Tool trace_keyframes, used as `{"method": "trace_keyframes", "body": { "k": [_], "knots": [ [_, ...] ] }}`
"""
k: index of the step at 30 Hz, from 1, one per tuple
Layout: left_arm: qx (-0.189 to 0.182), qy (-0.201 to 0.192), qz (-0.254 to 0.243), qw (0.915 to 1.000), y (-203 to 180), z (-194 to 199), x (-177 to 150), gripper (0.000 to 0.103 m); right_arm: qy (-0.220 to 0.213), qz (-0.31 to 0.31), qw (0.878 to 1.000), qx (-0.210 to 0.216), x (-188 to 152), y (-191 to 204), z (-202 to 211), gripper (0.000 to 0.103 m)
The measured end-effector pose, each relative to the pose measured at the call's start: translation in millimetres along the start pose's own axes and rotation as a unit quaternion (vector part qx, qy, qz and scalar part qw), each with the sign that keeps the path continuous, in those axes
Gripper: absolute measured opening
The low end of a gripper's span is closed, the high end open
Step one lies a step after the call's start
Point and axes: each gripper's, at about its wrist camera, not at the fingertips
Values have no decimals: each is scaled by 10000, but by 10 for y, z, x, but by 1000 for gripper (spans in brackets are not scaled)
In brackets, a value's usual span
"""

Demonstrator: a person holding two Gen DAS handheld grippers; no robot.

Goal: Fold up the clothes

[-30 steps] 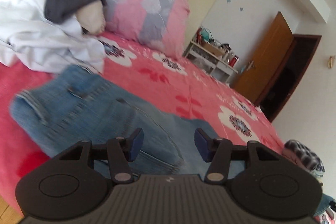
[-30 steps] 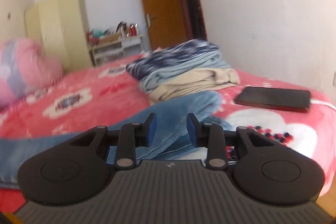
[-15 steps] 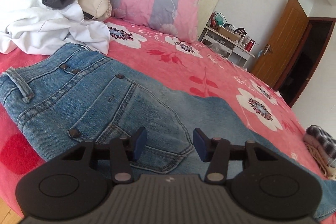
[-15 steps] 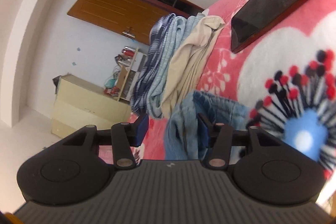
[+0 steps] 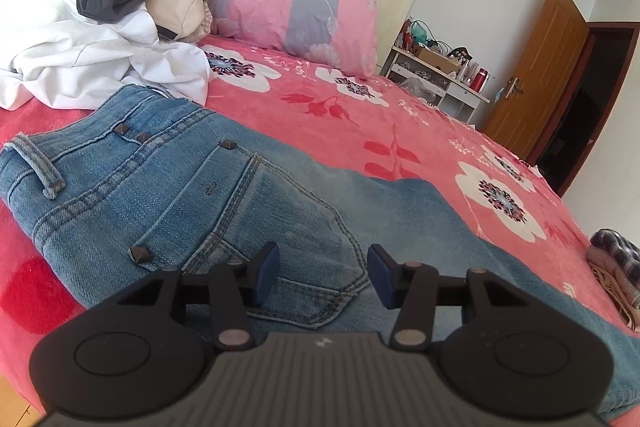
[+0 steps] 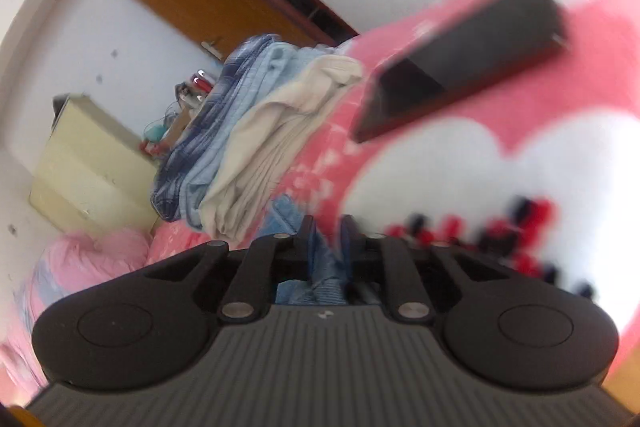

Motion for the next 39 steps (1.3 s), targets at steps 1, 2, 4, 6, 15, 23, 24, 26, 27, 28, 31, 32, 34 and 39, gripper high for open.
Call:
{"method": "trace_keyframes", "body": {
  "k": [1, 2, 4, 6, 15, 23, 24, 26, 27, 28, 31, 32, 34, 39],
  "knots": [
    [11, -3, -2, 10000, -4, -2, -1, 50, -197, -82, 9997, 83, -2, -18, 107, 14],
    [27, -8, -15, 10000, -10, -6, -3, 50, -356, -11, 9994, 24, 9, 9, 197, 18],
    [55, -17, -43, 10000, -21, -10, -10, 50, -661, 184, 9976, -88, 31, 77, 346, 19],
    [77, -28, -66, 9999, -29, -10, -16, 50, -742, 474, 9961, -83, 52, 195, 378, 19],
    [72, -54, -73, 9999, -22, -6, -27, 50, 137, 2660, 9636, -243, -90, 1017, -257, 19],
    [-14, -78, -1, 10000, 5, -6, -39, 51, 1467, 2473, 9565, -500, 334, 743, -853, 40],
    [-13, -82, 1, 10000, 5, -6, -41, 51, 1641, 2441, 9545, -483, 344, 709, -900, 38],
    [-10, -89, 2, 10000, 6, -8, -45, 51, 1709, 2577, 9502, -397, 314, 735, -869, 16],
    [-8, -90, 4, 10000, 7, -12, -45, 51, 1685, 2704, 9472, -366, 293, 766, -841, 15],
    [-4, -89, 4, 10000, 4, -16, -45, 51, 1603, 2877, 9437, -327, 267, 805, -800, 13],
    [14, -82, -7, 10000, 4, -30, -41, 51, 1190, 3256, 9380, -87, 209, 915, -626, 12],
    [19, -81, -12, 10000, 2, -30, -41, 51, 1013, 3358, 9364, 41, 201, 958, -561, 12],
    [33, -83, -28, 10000, -3, -29, -42, 51, 739, 3507, 9332, 258, 202, 1034, -469, 12],
    [62, -89, -64, 9999, -17, -31, -48, 51, 648, 3526, 9332, 222, 245, 973, -646, 12]
  ]
}}
Point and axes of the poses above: each gripper's, at about its wrist camera, not at the fingertips, and z roughly against the way its jaws point, y to its left, x to its top
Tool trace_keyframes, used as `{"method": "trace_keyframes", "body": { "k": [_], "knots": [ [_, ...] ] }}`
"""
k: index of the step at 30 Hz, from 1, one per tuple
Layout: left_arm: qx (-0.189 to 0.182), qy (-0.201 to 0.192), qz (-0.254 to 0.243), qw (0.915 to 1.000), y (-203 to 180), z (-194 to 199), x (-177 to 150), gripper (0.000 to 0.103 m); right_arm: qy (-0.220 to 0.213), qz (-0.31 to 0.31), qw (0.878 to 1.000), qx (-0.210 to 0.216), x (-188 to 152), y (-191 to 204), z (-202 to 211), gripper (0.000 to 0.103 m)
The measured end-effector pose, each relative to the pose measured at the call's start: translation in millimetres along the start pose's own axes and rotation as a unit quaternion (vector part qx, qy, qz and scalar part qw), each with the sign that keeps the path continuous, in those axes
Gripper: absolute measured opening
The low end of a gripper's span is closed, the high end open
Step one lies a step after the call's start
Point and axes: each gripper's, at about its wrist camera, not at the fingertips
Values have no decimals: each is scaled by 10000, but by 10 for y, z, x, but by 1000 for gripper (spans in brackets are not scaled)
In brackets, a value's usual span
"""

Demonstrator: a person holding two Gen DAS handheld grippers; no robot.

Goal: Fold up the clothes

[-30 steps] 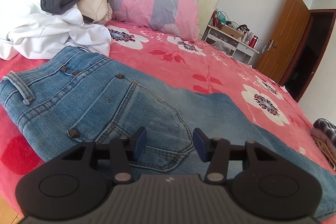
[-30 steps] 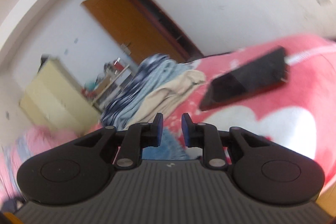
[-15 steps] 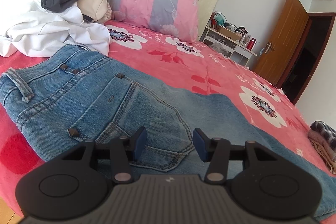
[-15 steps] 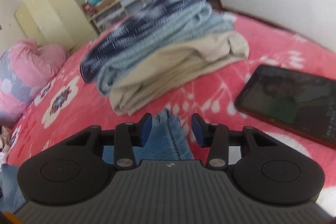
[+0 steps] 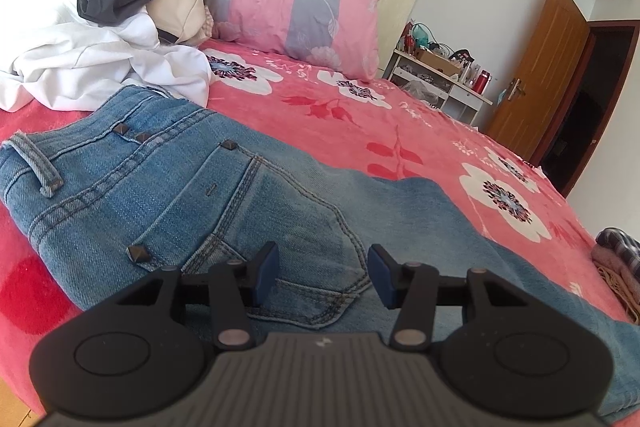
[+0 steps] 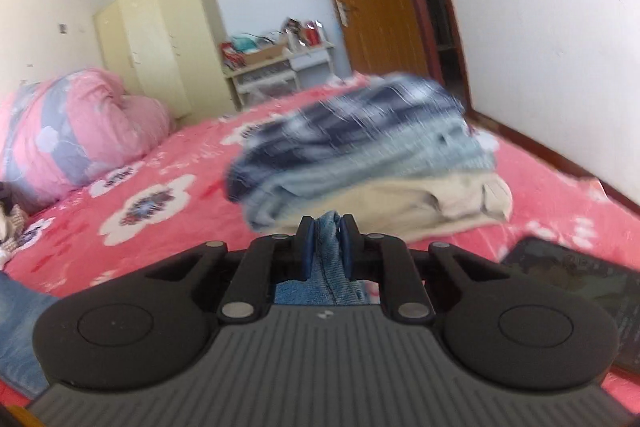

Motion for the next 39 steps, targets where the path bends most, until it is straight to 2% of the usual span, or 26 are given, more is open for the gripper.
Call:
{"method": "trace_keyframes", "body": {
  "k": [3, 4, 5, 7, 10, 12, 14, 16, 19, 21, 24, 27, 28, 30, 33, 35, 36, 37, 39],
  "knots": [
    [7, 3, -12, 10000, -2, 0, -2, 51, 537, -147, 9963, -658, -183, -223, -343, 11],
    [13, -1, -9, 10000, -14, 6, -10, 51, 482, -355, 9958, -688, -190, -278, -322, 9],
    [17, -3, -10, 10000, -21, 8, -14, 51, 376, -506, 9953, -741, -189, -313, -277, 13],
    [20, -8, -14, 10000, -20, 9, -17, 51, -87, -418, 9945, -958, -138, -231, -39, 16],
    [5, -32, 19, 10000, -7, 10, -16, 51, -496, -392, 9929, -1006, -119, 8, 359, 20],
    [0, -54, 54, 10000, -2, 14, -23, 51, -611, -401, 9946, -738, -192, 263, 572, 29],
    [10, -53, 43, 10000, -8, 17, -25, 51, -615, -259, 9969, -419, -329, 588, 704, 61],
    [10, -39, 18, 10000, -9, 16, -23, 51, -556, 64, 9983, -136, -478, 916, 722, 69],
    [-39, -22, 58, 10000, 18, 24, -15, 51, -350, 539, 9979, 34, -605, 1306, 613, 75],
    [-64, -27, 87, 9999, 33, 34, -16, 51, -266, 675, 9966, 388, -609, 1529, 511, 75],
    [-66, -56, 119, 9999, 40, 43, -22, 51, -81, 934, 9886, 1175, -562, 1922, 440, 73],
    [-74, -72, 163, 9998, 49, 46, -24, 51, 443, 1402, 9722, 1822, -608, 2351, 318, 69],
    [-81, -73, 174, 9998, 53, 46, -23, 51, 695, 1540, 9665, 1929, -641, 2441, 260, 63],
    [-106, -71, 197, 9997, 63, 48, -21, 51, 1102, 1823, 9606, 1783, -713, 2511, 150, 60],
    [-177, -75, 263, 9995, 95, 55, -19, 51, 1511, 1910, 9645, 1024, -748, 2196, -9, 53],
    [-220, -79, 319, 9992, 114, 58, -19, 51, 1409, 1426, 9778, 603, -701, 1698, 6, 47],
    [-235, -81, 338, 9991, 121, 59, -19, 51, 1313, 1076, 9844, 458, -662, 1420, 44, 40],
    [-246, -83, 354, 9990, 126, 60, -20, 51, 1208, 714, 9897, 274, -622, 1148, 90, 26],
    [-265, -88, 382, 9989, 135, 63, -22, 51, 842, 15, 9958, -367, -548, 656, 281, 25]
  ]
}}
Point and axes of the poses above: each gripper's, at about its wrist camera, not at the fingertips, and z roughly against the way its jaws point, y to its left, x to its top
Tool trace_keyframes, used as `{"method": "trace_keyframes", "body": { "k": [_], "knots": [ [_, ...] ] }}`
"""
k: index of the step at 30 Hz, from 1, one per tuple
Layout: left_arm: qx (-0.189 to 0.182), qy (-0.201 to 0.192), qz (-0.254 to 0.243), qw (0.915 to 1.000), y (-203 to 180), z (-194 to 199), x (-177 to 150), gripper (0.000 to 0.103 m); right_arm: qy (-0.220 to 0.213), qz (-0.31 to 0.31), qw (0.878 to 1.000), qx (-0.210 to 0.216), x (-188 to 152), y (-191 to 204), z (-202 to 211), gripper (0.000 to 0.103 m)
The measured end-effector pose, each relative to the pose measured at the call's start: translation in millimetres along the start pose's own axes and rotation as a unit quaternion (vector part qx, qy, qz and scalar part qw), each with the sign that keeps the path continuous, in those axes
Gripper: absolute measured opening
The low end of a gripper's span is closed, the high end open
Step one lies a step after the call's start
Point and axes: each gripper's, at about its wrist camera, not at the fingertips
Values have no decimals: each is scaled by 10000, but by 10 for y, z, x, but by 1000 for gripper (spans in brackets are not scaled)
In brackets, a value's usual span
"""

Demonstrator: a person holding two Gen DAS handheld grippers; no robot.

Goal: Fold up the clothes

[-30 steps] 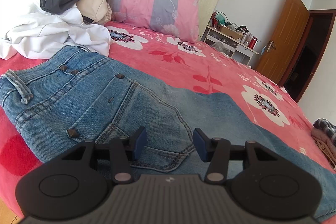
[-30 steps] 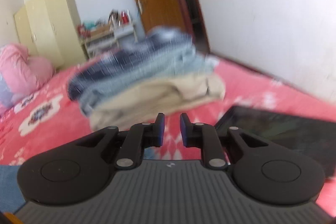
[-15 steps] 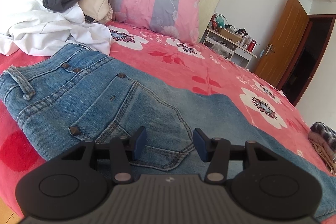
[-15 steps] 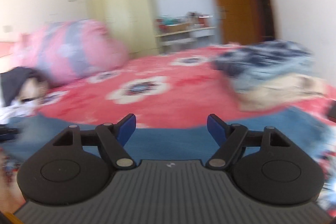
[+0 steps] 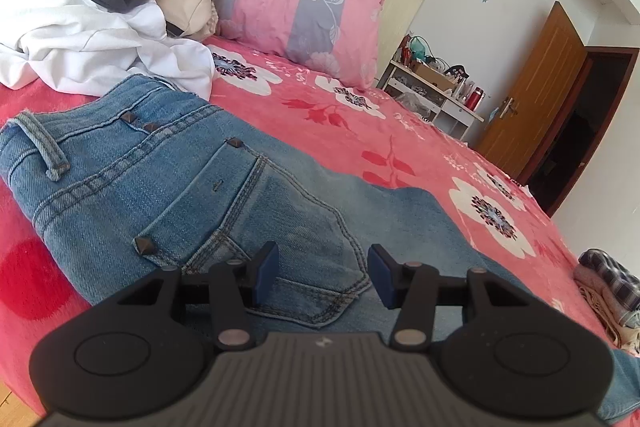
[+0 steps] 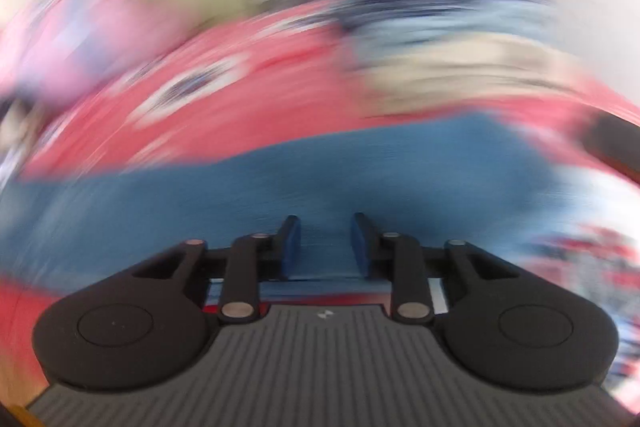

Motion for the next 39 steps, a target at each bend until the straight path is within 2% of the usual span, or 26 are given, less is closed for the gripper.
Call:
{"method": "trace_keyframes", "body": {
  "k": [2, 4, 6, 8, 12, 15, 18, 21, 26, 30, 31, 32, 34, 37, 39],
  "knots": [
    [-15, -4, 26, 10000, 8, 2, 0, 51, -320, -801, 9955, -380, -12, -456, 195, 25],
    [-23, -9, 46, 10000, 10, 1, 0, 51, -650, -1741, 9824, -170, -78, -748, 464, 30],
    [-24, -13, 57, 10000, 10, 3, -3, 51, -872, -2191, 9718, -97, -158, -835, 679, 31],
    [-25, -11, 53, 10000, 8, 3, -4, 51, -999, -2742, 9562, 201, -266, -886, 804, 32],
    [-48, -6, 60, 10000, 7, 14, -12, 51, -792, -3585, 9263, 841, -437, -905, 738, 37],
    [-71, -12, 81, 9999, 20, 23, -13, 51, -416, -3639, 9259, 929, -411, -774, 532, 46],
    [-98, -31, 99, 9999, 33, 40, -17, 51, -70, -3573, 9318, 630, -390, -658, 369, 49],
    [-134, -40, 141, 9998, 52, 49, -17, 51, -161, -3620, 9309, 459, -332, -638, 249, 50],
    [-165, -37, 171, 9997, 64, 53, -14, 51, -415, -4083, 9111, 382, -286, -754, 75, 50],
    [-198, -42, 215, 9996, 79, 54, -12, 51, -606, -3909, 9179, 312, -200, -766, -52, 48],
    [-201, -40, 220, 9995, 81, 53, -12, 51, -646, -3842, 9205, 292, -184, -764, -71, 44],
    [-200, -36, 215, 9996, 80, 53, -12, 51, -662, -3806, 9221, 246, -176, -761, -71, 29],
    [-193, -30, 193, 9996, 76, 56, -15, 51, -827, -3745, 9230, 320, -149, -729, -20, 9],
    [-203, -27, 185, 9996, 79, 62, -16, 51, -1202, -3619, 9226, 571, -87, -641, 105, 7],
    [-214, -20, 187, 9996, 83, 63, -15, 51, -1521, -3246, 9307, 725, 40, -455, 237, 7]
  ]
}}
Point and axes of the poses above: each gripper's, at about its wrist camera, not at the fingertips, and z roughly against the way its jaws point, y to its left, x to its top
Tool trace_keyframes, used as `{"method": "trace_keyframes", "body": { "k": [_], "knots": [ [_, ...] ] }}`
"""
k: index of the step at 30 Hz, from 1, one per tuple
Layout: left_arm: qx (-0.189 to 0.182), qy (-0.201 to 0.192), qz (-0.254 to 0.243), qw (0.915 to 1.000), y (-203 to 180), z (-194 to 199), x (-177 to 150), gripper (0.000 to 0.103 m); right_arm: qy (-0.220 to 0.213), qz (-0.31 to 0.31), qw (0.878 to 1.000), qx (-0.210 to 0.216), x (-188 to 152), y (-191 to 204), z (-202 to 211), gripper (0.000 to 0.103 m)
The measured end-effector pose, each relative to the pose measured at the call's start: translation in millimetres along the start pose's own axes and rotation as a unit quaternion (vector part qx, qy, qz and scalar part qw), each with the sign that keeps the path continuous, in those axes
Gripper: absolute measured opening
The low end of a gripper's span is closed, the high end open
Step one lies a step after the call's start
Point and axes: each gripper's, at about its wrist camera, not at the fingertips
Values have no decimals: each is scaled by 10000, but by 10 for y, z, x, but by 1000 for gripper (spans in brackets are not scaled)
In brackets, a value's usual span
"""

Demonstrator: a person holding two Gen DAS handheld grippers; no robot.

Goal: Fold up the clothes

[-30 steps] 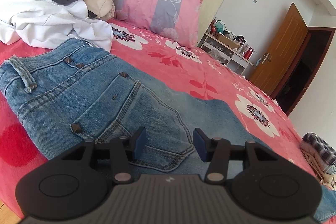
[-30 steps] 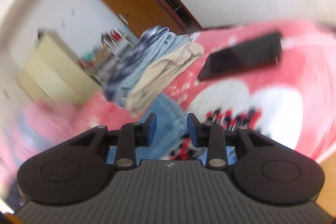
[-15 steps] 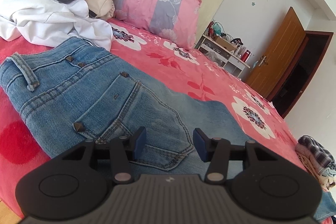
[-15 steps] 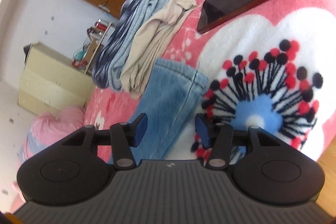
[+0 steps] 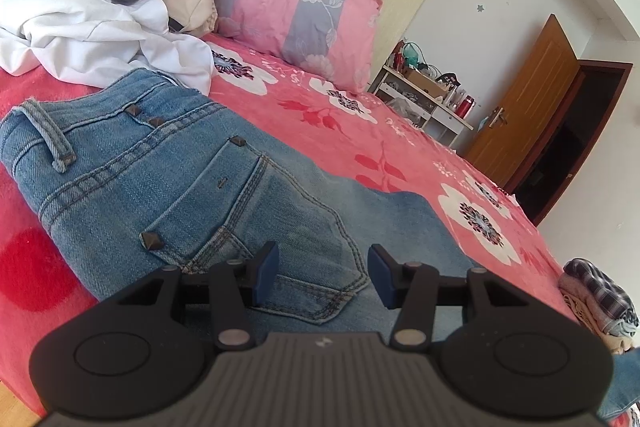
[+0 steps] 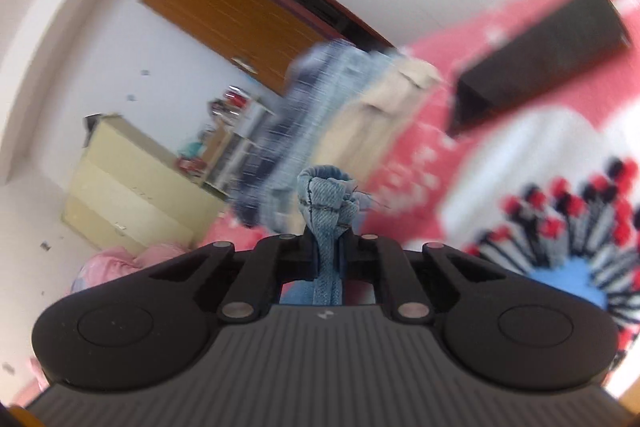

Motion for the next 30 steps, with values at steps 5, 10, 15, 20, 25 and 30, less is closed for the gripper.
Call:
{"method": "trace_keyframes", "body": {
  "k": [5, 10, 15, 20, 25, 30],
  "knots": [
    [6, 31, -33, 10000, -3, -2, 2, 51, -66, 755, 9948, 676, 13, 797, 71, 7],
    [-20, 68, -64, 10000, 3, 8, -1, 51, 154, 1179, 9822, 1456, -152, 1648, 41, 7],
    [-81, 106, -86, 9999, 20, 31, -6, 51, 429, 1458, 9602, 2344, -494, 2485, 37, 7],
    [-164, 139, -41, 9998, 53, 53, -5, 51, 813, 1601, 9307, 3186, -1045, 3287, -7, 7],
    [-477, -172, 247, 9984, 183, 275, 20, 51, 1327, 1521, 9047, 3752, -1781, 3906, -126, 7],
    [-509, -710, 579, 9945, 513, 705, 95, 53, 1793, 1640, 8769, 4148, -2497, 4356, -198, 7]
  ]
}}
Point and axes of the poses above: each gripper's, at about its wrist camera, not at the fingertips, and z roughly against the way its jaws point, y to its left, x to its top
